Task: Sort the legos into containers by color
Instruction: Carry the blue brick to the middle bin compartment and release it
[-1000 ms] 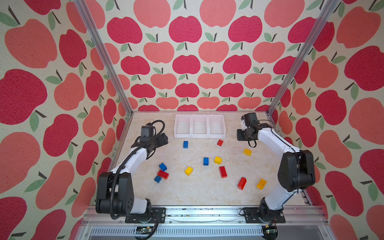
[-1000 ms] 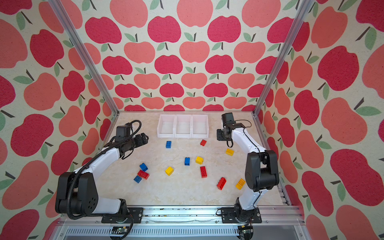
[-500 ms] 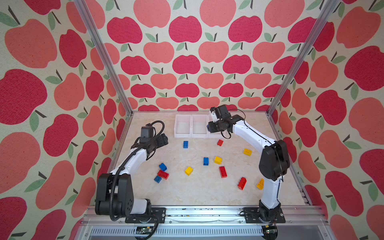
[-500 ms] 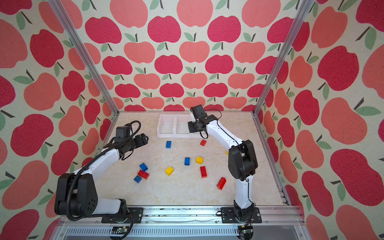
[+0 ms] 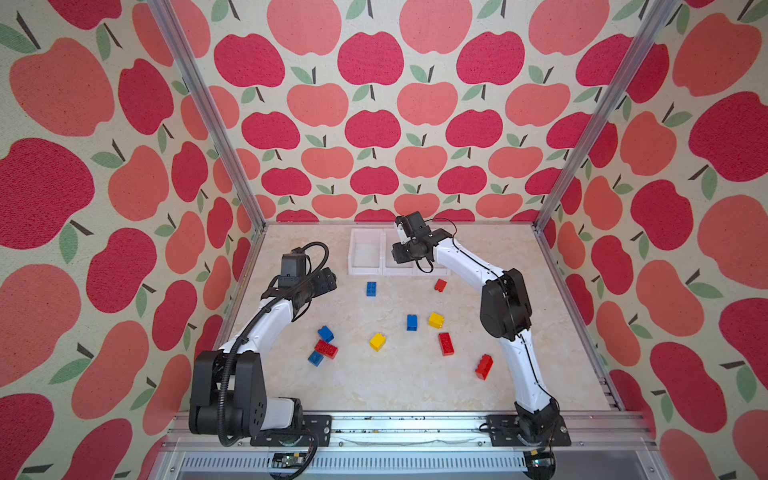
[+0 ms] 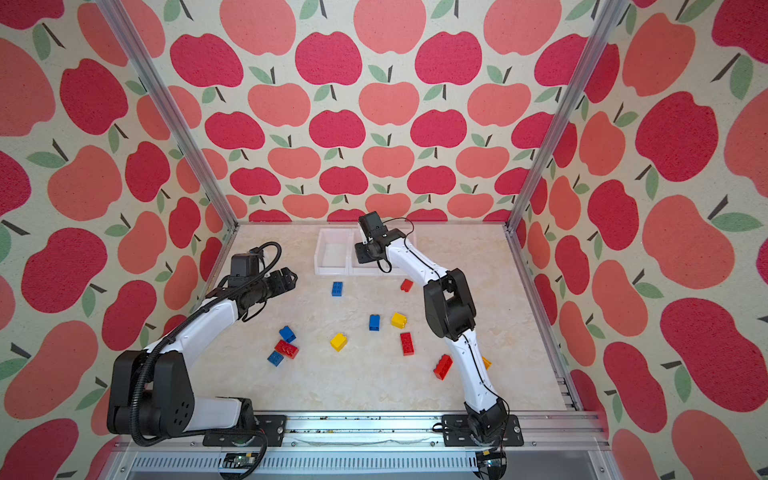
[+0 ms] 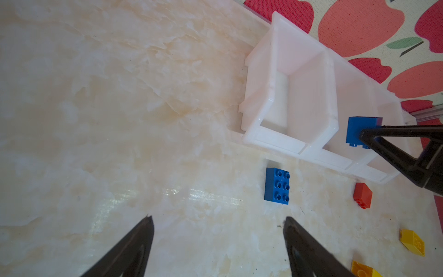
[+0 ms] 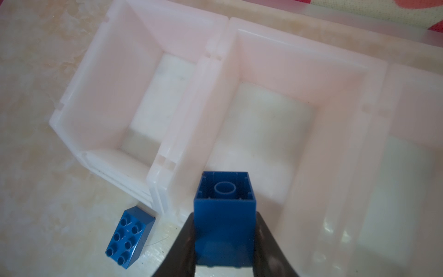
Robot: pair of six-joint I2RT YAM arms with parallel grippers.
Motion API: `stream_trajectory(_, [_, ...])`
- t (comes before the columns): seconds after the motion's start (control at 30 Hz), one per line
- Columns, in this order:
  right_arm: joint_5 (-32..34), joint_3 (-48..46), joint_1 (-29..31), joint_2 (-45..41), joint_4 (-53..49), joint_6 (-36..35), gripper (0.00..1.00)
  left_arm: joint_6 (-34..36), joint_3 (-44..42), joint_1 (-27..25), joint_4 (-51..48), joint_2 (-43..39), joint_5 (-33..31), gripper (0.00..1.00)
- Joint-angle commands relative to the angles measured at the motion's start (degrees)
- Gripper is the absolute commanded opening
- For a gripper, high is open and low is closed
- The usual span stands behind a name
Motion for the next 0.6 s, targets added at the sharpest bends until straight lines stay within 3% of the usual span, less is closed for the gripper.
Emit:
stream_trajectory(0.0, [0.8,4.2,-0.3,2.2,-2.6,0.8,0.22,-0.2,-0.6,0.0,-0.2,-1.3,0.7,0.87])
stream_trajectory(0.2, [0.7,5.0,-0.3,2.8,-3.2,1.0,0.48,-0.4,-0.7,-0.2,-0.1,-1.4,0.5,0.87])
stream_trajectory(0.57, [0.3,3.4,-0.2,0.2,-3.5,0.6,0.57,-0.6,-0.5,-0.6,-0.4,-1.5,0.3,0.87])
